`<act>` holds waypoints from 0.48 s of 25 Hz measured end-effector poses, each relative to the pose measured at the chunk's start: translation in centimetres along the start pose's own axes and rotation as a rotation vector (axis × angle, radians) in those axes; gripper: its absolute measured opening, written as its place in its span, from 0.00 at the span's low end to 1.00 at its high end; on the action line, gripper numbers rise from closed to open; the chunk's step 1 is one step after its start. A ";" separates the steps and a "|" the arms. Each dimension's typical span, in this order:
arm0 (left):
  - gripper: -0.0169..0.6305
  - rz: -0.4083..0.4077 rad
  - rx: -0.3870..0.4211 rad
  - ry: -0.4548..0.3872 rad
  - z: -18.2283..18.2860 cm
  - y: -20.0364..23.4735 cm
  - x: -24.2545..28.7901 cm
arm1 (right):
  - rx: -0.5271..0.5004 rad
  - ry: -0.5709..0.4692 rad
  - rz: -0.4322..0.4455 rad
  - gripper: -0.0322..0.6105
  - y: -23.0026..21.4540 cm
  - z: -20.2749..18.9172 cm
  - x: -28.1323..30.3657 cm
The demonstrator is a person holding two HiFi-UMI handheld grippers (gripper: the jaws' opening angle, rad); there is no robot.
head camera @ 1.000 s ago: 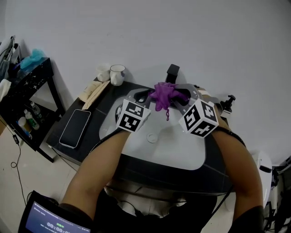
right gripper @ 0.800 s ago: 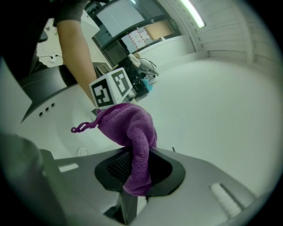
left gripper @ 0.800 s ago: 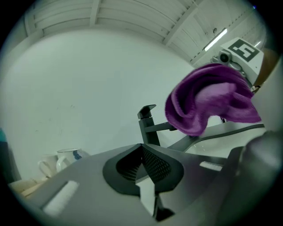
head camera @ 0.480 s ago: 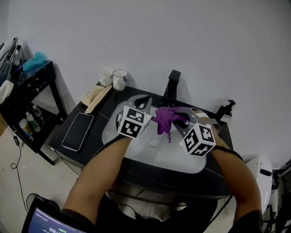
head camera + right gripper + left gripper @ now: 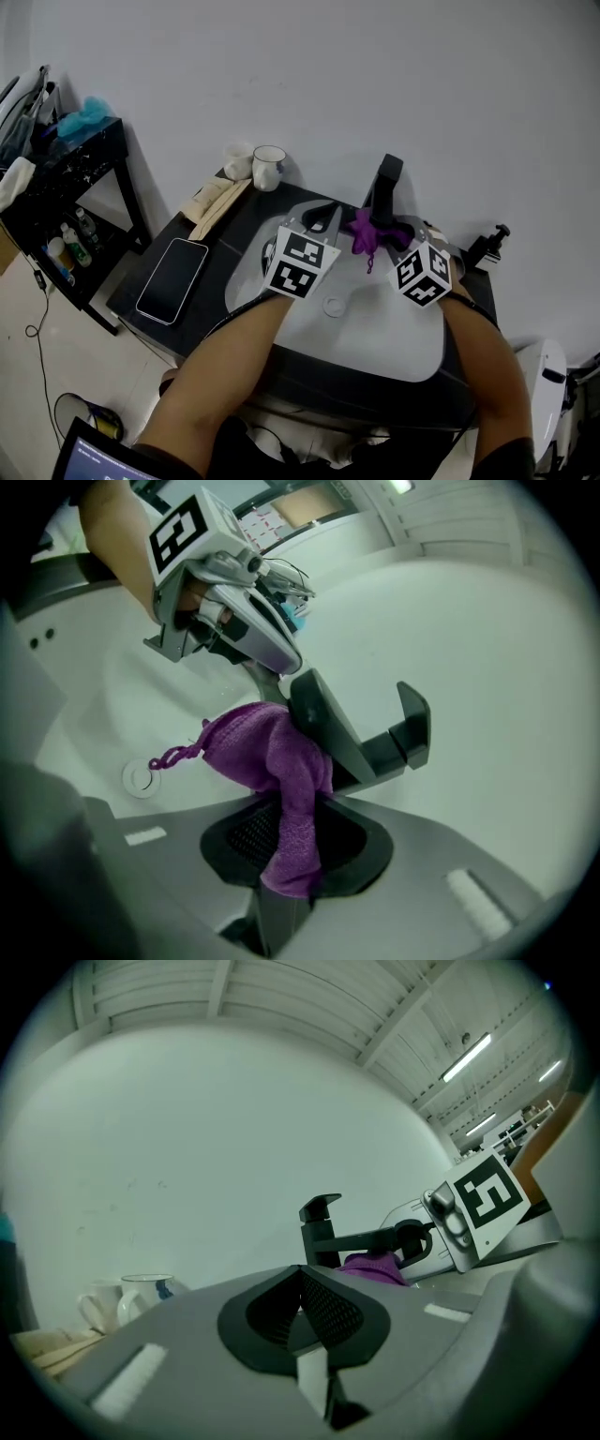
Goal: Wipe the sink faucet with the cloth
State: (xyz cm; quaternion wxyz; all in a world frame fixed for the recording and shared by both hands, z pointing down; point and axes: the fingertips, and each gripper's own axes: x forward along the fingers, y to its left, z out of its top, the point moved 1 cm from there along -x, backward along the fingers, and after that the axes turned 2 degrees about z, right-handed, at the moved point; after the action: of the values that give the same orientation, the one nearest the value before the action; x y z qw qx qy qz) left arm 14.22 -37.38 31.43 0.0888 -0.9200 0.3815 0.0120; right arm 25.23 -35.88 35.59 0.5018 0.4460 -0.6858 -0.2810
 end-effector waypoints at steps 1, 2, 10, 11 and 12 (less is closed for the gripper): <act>0.05 0.000 -0.012 0.000 -0.1 0.1 0.2 | 0.005 0.003 -0.007 0.17 -0.2 -0.1 0.4; 0.05 -0.002 -0.025 0.000 -0.2 0.3 0.3 | 0.009 0.006 -0.013 0.17 -0.4 -0.2 0.9; 0.05 -0.007 -0.074 -0.029 0.2 0.8 0.7 | 0.024 0.037 0.011 0.18 -1.1 -0.9 2.8; 0.05 -0.005 -0.079 -0.030 0.3 1.0 0.7 | 0.021 0.042 0.018 0.18 -0.9 -0.9 2.9; 0.05 -0.001 -0.082 -0.029 0.2 1.1 0.7 | 0.011 0.048 0.025 0.18 -0.7 -1.0 3.1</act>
State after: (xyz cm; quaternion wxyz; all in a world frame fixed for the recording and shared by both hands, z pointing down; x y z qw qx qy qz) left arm 13.92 -38.63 30.96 0.0566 -0.9229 0.3788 0.0407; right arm 26.08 -38.85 36.71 0.5193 0.4468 -0.6804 -0.2602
